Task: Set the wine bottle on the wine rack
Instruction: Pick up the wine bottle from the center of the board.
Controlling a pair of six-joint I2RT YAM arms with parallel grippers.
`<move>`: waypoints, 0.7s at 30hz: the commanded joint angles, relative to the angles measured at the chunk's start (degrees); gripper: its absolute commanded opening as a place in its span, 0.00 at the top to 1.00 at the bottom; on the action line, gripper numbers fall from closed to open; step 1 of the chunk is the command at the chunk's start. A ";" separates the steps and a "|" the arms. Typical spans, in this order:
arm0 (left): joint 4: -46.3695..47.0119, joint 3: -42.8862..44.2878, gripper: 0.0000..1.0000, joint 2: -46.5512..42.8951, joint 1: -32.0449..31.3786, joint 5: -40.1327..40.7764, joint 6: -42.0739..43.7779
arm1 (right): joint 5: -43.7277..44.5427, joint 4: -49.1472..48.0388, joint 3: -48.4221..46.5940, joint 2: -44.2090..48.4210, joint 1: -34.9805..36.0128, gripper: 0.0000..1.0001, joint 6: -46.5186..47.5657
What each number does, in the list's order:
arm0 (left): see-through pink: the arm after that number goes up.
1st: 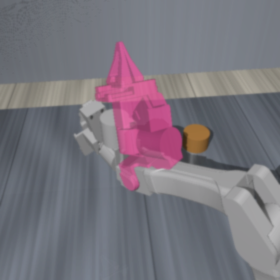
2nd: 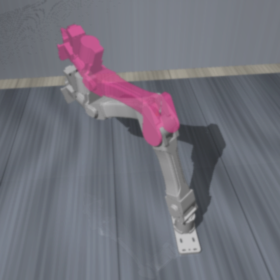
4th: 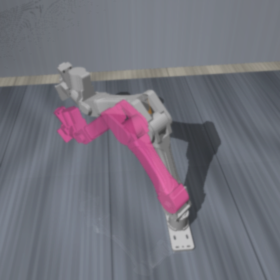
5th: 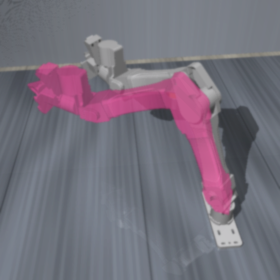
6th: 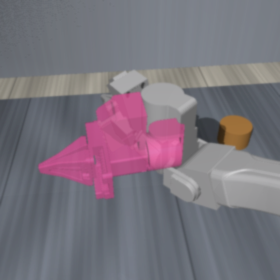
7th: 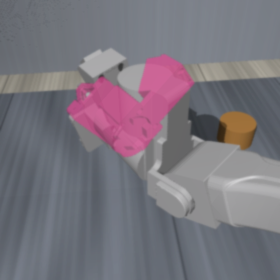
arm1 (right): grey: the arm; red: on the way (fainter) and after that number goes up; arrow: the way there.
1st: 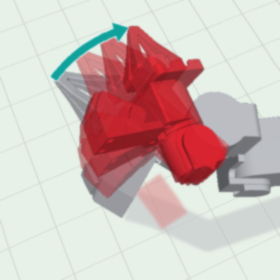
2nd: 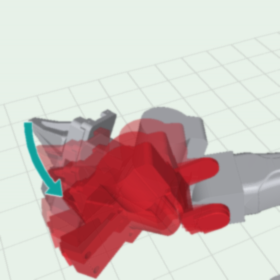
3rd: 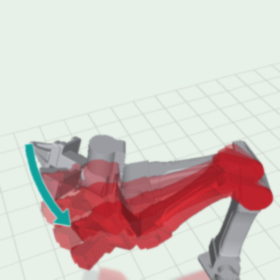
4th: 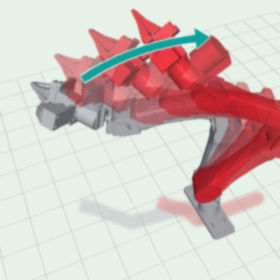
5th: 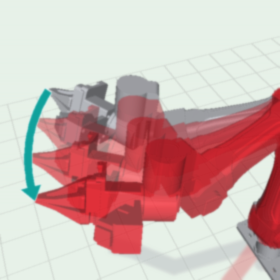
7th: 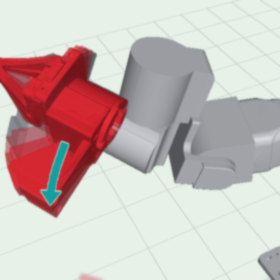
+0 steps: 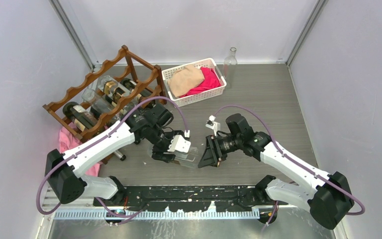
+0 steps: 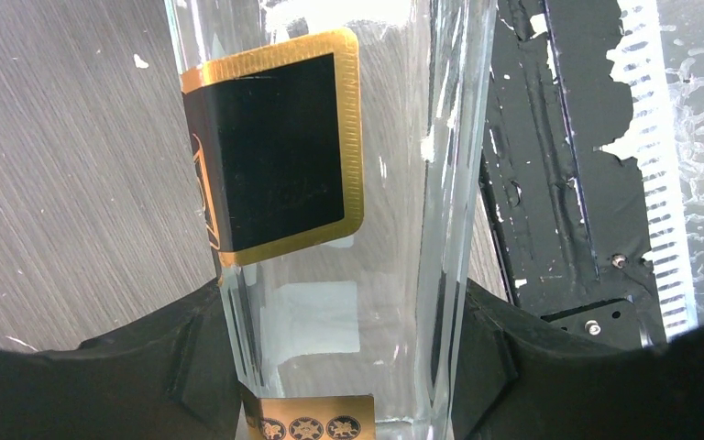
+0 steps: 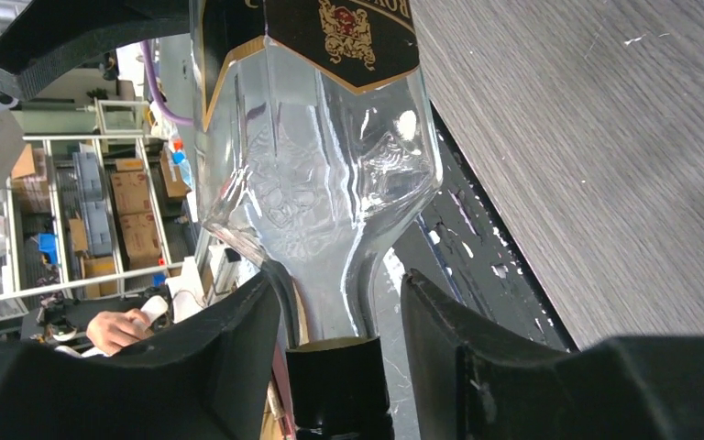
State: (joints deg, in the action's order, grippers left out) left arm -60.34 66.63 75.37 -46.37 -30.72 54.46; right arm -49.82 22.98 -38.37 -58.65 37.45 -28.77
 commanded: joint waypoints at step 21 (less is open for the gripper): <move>4.41 3.32 0.46 -1.00 0.31 -4.67 -4.94 | -2.25 -6.51 -0.46 2.13 0.78 0.99 -3.09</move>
State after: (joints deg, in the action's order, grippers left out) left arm -61.08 66.63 76.38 -46.22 -31.00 53.41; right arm -52.38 21.28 -38.61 -58.37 38.02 -29.23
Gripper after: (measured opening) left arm 0.655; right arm 0.399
